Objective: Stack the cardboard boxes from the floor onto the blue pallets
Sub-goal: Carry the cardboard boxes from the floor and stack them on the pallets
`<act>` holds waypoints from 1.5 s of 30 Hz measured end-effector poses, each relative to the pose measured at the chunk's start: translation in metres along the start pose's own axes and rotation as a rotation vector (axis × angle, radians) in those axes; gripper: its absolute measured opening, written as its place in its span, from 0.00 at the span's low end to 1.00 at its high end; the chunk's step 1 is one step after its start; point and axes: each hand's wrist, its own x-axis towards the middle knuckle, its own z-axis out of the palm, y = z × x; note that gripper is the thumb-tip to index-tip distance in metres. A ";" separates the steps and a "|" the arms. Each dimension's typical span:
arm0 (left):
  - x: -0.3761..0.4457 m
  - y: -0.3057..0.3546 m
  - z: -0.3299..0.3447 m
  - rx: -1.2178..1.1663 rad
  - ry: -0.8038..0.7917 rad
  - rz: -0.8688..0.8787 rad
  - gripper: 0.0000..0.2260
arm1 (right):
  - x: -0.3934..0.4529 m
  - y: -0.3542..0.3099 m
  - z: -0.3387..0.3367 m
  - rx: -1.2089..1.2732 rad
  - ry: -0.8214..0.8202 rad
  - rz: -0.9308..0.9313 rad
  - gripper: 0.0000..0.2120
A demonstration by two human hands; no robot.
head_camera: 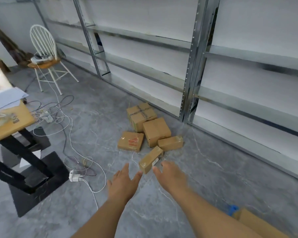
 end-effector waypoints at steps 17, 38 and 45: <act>0.267 0.064 -0.003 -0.096 -0.186 -0.005 0.33 | 0.255 -0.021 -0.015 0.008 -0.076 0.194 0.21; 0.593 0.129 0.079 -0.247 -0.377 -0.178 0.40 | 0.589 0.010 0.017 0.036 -0.289 0.435 0.22; 0.687 0.116 0.203 -0.303 -0.385 -0.317 0.40 | 0.709 0.100 0.089 -0.004 -0.351 0.505 0.25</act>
